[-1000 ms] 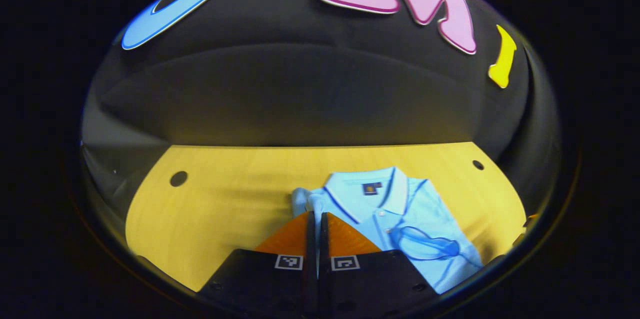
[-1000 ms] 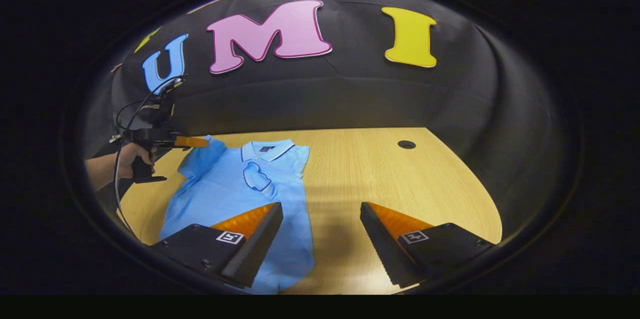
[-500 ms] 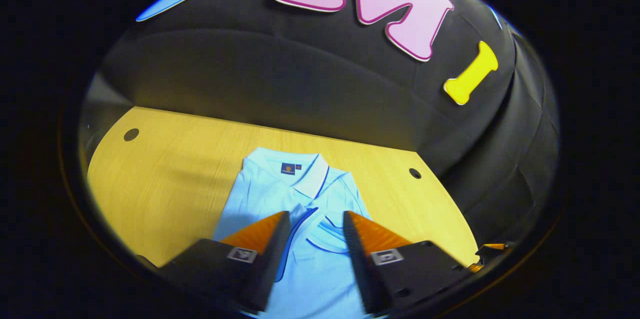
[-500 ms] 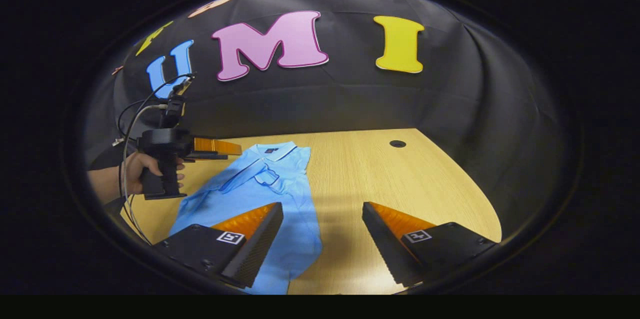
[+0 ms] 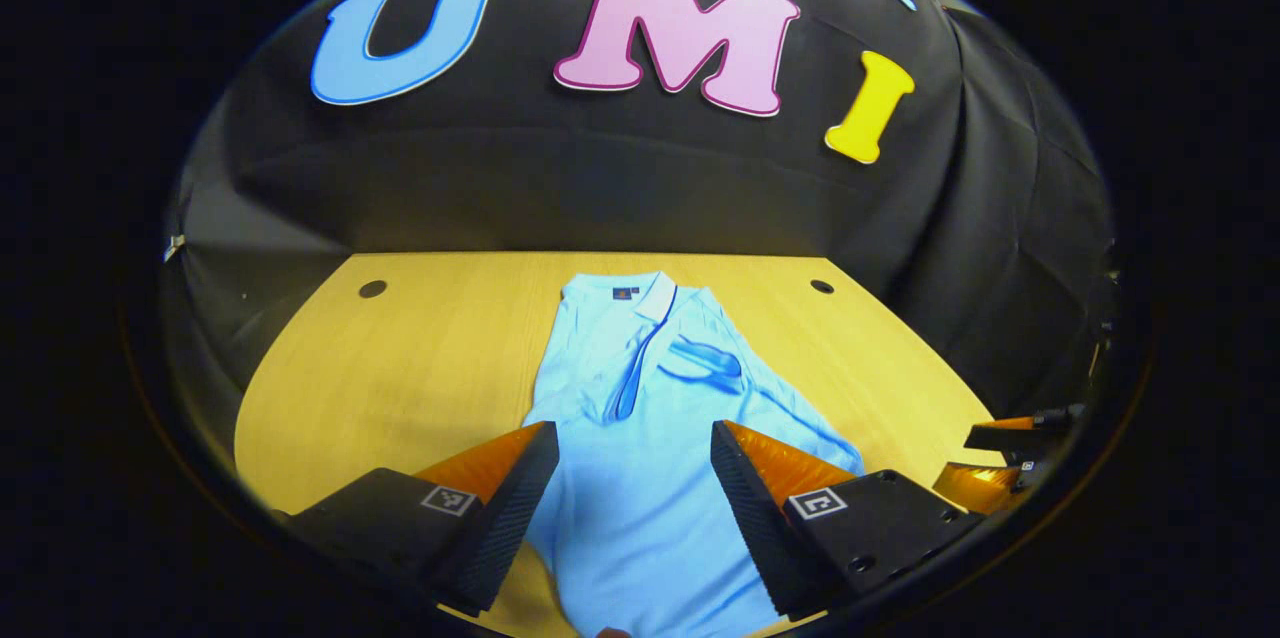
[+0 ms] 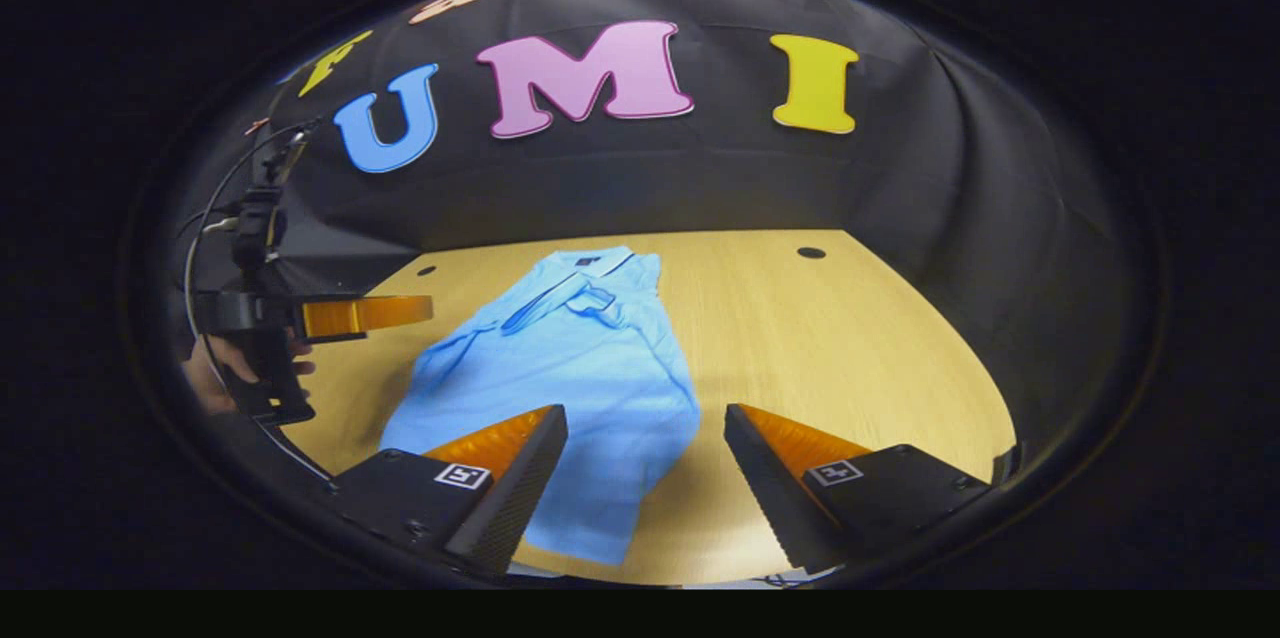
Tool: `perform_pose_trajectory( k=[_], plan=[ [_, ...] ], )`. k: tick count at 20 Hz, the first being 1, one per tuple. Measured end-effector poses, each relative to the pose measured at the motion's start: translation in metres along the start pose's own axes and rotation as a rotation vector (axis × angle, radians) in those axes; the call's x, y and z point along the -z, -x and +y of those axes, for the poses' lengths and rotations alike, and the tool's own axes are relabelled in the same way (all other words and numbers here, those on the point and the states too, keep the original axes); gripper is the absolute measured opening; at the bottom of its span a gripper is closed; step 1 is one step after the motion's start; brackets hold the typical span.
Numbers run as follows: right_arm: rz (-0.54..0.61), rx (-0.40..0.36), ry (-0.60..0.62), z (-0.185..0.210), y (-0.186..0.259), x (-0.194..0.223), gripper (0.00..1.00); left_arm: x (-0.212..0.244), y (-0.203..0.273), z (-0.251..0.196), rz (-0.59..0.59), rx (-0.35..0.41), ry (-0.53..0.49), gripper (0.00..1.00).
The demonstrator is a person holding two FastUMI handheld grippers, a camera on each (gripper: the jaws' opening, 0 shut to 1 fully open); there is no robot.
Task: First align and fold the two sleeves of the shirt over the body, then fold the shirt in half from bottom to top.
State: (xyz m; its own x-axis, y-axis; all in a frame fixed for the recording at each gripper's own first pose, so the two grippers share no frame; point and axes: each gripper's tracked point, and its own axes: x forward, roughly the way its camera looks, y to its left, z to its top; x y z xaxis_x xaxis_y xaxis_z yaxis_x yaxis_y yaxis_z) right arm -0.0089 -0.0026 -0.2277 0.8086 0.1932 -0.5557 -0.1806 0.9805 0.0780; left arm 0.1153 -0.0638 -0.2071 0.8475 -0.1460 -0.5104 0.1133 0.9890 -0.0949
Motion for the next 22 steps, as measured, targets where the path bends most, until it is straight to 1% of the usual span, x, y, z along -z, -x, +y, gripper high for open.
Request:
perform_pose_trajectory(
  k=[4,9,10,11,13,14,15,16,18,19,20,21,22],
  plan=[
    [0.063,-0.001,-0.013,0.014,0.016,0.042,0.99,0.061,0.056,0.002,0.05,-0.006,0.052,0.98],
    [0.149,0.026,-0.054,0.018,0.021,0.093,0.99,0.146,0.083,0.001,0.177,-0.021,0.09,0.98],
    [0.163,0.034,-0.053,0.018,0.021,0.102,0.99,0.155,0.083,0.0,0.195,-0.029,0.098,0.98],
    [0.182,0.042,-0.049,0.017,0.02,0.112,0.92,0.165,0.082,-0.004,0.209,-0.032,0.102,0.98],
    [0.207,0.049,-0.049,0.019,0.016,0.126,0.92,0.18,0.081,-0.004,0.231,-0.055,0.078,0.98],
    [0.216,0.055,-0.042,0.02,0.015,0.131,0.99,0.186,0.081,-0.002,0.238,-0.068,0.06,0.98],
    [0.222,0.06,-0.03,0.02,0.011,0.134,0.99,0.191,0.08,-0.001,0.245,-0.08,0.044,0.98],
    [0.232,0.063,-0.018,0.02,0.007,0.139,0.92,0.195,0.078,-0.001,0.255,-0.09,0.034,0.98],
    [0.269,0.062,-0.008,0.024,0.004,0.151,0.92,0.205,0.074,0.0,0.285,-0.107,0.027,0.98],
    [0.236,0.065,0.009,0.025,0.004,0.145,0.99,0.212,0.075,0.001,0.307,-0.124,0.026,0.98],
    [0.256,0.062,0.023,0.027,0.002,0.148,0.99,0.211,0.074,0.002,0.294,-0.138,0.002,0.98],
    [0.237,0.061,0.048,0.027,0.0,0.146,0.99,0.215,0.074,0.0,0.301,-0.146,-0.027,0.99],
    [0.254,0.065,0.067,0.025,0.001,0.15,0.99,0.214,0.072,-0.002,0.285,-0.139,-0.042,0.97]
  ],
)
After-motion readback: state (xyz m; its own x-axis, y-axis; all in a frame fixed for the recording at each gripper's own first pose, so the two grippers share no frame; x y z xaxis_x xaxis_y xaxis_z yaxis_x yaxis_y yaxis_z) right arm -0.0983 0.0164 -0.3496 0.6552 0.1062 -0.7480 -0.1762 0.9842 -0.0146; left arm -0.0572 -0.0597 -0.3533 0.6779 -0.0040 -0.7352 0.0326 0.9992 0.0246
